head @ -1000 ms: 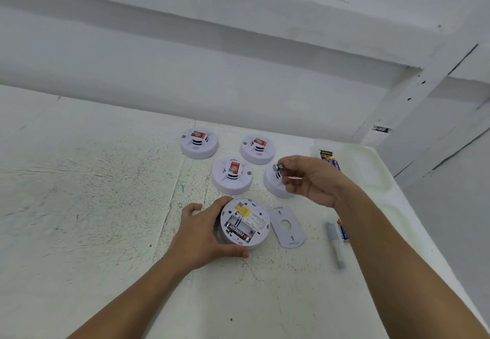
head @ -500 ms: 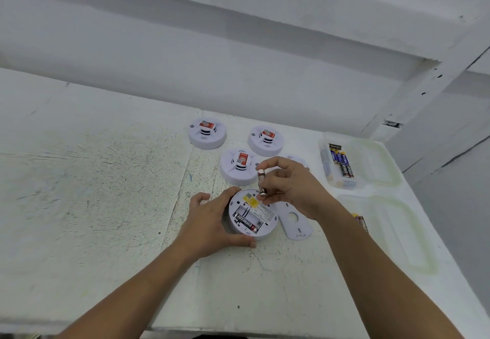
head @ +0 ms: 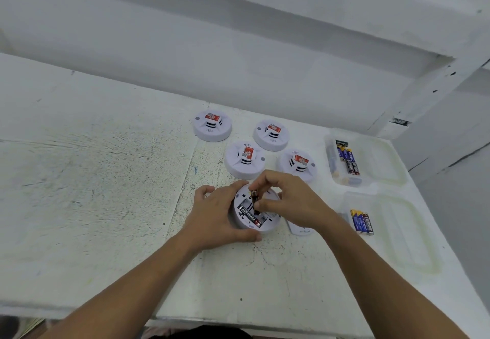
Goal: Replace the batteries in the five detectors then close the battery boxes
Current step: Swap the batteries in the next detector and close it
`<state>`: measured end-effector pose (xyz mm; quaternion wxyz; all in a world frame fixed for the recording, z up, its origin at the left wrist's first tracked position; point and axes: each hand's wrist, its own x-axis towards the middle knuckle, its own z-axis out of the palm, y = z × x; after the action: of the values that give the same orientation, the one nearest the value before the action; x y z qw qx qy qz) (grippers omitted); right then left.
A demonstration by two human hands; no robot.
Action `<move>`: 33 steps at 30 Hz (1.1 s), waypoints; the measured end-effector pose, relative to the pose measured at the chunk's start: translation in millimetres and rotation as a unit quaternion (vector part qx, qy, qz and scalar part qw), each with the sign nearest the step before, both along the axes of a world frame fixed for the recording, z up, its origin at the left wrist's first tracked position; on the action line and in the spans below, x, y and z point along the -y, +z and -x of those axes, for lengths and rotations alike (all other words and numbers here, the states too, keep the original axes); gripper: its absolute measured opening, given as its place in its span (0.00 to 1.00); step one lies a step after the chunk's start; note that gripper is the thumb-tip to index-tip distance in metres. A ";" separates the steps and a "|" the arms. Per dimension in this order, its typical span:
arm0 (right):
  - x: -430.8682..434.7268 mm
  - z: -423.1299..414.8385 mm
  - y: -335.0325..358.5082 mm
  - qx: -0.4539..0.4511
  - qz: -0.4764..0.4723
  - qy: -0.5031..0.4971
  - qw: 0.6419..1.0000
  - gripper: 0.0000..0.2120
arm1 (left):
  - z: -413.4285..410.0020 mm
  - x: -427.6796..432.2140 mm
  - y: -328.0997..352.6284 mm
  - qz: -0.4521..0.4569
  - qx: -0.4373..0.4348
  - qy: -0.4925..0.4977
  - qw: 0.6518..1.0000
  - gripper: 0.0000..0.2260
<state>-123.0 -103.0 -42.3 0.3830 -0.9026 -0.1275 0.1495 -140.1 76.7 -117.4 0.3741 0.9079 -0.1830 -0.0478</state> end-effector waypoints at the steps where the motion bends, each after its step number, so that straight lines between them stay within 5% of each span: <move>1: -0.4 0.1 -0.5 0.004 0.006 0.003 1.000 0.11 | -0.5 0.4 -0.3 -0.008 0.006 0.000 1.000 0.47; 22: -8.4 -9.8 -6.2 0.041 0.141 0.132 0.980 0.09 | 0.4 7.3 -8.3 -0.093 0.059 0.031 0.993 0.49; 29: -7.8 -0.3 -16.4 0.023 0.078 0.049 0.995 0.00 | 1.9 7.1 -7.0 -0.089 0.054 0.035 0.994 0.49; 33: -13.0 7.5 -22.6 0.000 0.039 -0.009 0.999 0.09 | 2.0 7.8 -6.8 -0.089 0.050 0.037 0.994 0.48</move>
<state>-130.5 -90.0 -64.9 0.3487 -0.9179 -0.1137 0.1513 -142.0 68.9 -124.2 0.2832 0.9451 -0.1629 -0.0045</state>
